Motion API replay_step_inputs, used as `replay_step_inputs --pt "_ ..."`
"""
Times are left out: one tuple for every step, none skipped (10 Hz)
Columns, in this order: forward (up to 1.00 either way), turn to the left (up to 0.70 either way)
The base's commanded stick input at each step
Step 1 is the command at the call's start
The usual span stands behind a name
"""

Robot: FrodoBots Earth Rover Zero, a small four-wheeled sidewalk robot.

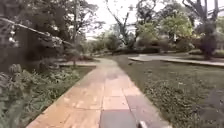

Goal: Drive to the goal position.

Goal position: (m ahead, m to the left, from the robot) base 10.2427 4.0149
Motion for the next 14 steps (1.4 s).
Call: replay_step_inputs --pt "1.0 0.03" --pt "1.0 0.03" --pt "1.0 0.02" --pt "1.0 0.03" --pt "1.0 0.03" --pt "1.0 0.03" --pt "1.0 0.03" --pt "1.0 0.02" --pt "1.0 0.03" --pt "1.0 0.02" --pt "1.0 0.02" --pt "1.0 0.03" --pt "1.0 0.03" --pt "1.0 0.03"
